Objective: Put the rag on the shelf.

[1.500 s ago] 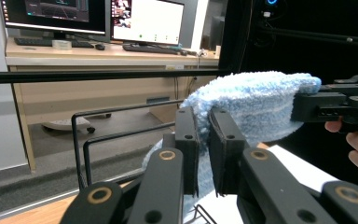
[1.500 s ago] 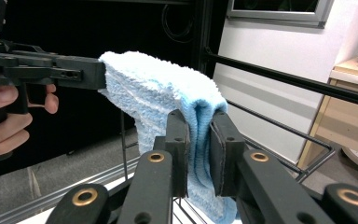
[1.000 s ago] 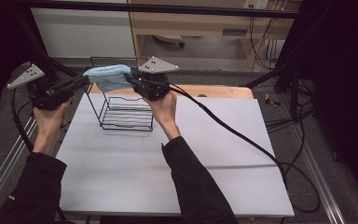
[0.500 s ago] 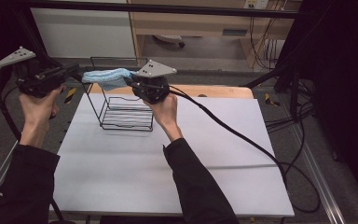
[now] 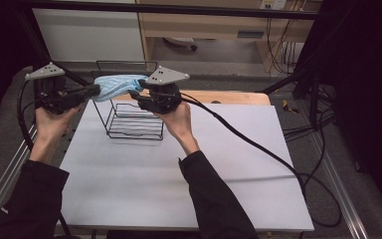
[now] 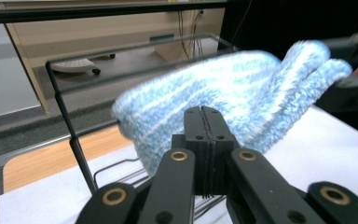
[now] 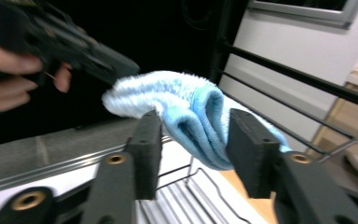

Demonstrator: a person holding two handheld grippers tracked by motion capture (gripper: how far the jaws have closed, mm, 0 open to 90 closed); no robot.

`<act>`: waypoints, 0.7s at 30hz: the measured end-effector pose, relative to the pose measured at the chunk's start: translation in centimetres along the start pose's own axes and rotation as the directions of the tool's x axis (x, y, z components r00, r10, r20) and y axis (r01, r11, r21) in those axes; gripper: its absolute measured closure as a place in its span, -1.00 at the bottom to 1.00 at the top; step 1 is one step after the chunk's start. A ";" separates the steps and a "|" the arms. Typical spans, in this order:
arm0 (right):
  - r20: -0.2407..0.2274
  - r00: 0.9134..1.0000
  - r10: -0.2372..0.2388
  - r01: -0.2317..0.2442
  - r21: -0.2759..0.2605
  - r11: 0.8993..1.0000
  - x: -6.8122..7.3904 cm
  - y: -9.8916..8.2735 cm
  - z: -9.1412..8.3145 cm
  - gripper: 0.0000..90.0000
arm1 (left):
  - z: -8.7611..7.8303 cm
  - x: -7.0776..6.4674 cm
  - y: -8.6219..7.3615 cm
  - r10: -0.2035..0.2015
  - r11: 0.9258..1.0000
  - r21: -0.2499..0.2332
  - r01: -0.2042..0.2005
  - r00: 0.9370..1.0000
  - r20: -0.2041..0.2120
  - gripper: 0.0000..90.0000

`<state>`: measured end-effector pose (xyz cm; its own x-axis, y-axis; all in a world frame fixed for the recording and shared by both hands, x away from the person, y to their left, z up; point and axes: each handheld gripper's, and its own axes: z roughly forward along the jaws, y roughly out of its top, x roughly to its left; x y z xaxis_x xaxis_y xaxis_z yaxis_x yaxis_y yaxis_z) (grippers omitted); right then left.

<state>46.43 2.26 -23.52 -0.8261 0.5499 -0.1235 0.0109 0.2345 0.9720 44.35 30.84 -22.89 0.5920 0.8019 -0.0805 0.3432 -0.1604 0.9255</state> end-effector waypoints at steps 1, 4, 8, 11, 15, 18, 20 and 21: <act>-0.002 1.000 0.006 -0.006 -0.007 1.000 0.1 0.1 -0.2 0.10 | 0.0 0.0 -0.2 0.005 1.000 0.005 -0.005 1.000 -0.002 0.99; -0.024 0.999 0.024 -0.025 -0.037 0.999 0.4 0.4 -0.6 0.08 | 0.3 0.0 -0.8 0.017 1.000 0.025 -0.017 1.000 -0.012 0.99; -0.066 0.994 0.082 -0.083 -0.018 0.996 0.3 0.5 -0.5 0.53 | 0.7 0.0 -1.4 0.017 1.000 0.025 -0.017 1.000 -0.008 0.99; -0.074 0.991 0.113 -0.107 0.076 0.991 -0.1 -0.1 0.1 0.83 | 1.0 0.0 -1.8 0.021 1.000 0.021 -0.021 1.000 -0.013 0.99; -0.066 0.987 0.145 -0.135 0.135 0.982 -0.6 -1.4 0.8 0.99 | 1.5 0.1 -2.3 0.016 1.000 0.021 -0.016 1.000 -0.022 0.99; -0.046 0.984 0.174 -0.165 0.150 0.975 -1.3 -2.4 0.9 1.00 | 1.9 0.2 -2.7 0.008 1.000 0.016 -0.007 1.000 -0.029 0.99; -0.038 0.984 0.172 -0.165 0.146 0.975 -1.5 -3.0 1.1 1.00 | 2.3 0.3 -2.9 0.004 1.000 0.016 -0.003 0.999 -0.037 0.99; -0.035 0.985 0.170 -0.163 0.141 0.976 -1.6 -3.2 1.1 1.00 | 2.5 0.3 -2.9 0.000 1.000 0.014 0.000 0.999 -0.040 0.99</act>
<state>48.35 1.55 -26.64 -0.8314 0.5534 0.0503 0.2248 0.2521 0.9412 45.34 30.16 -26.53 0.5625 0.8242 -0.0655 0.3539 -0.1684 0.9200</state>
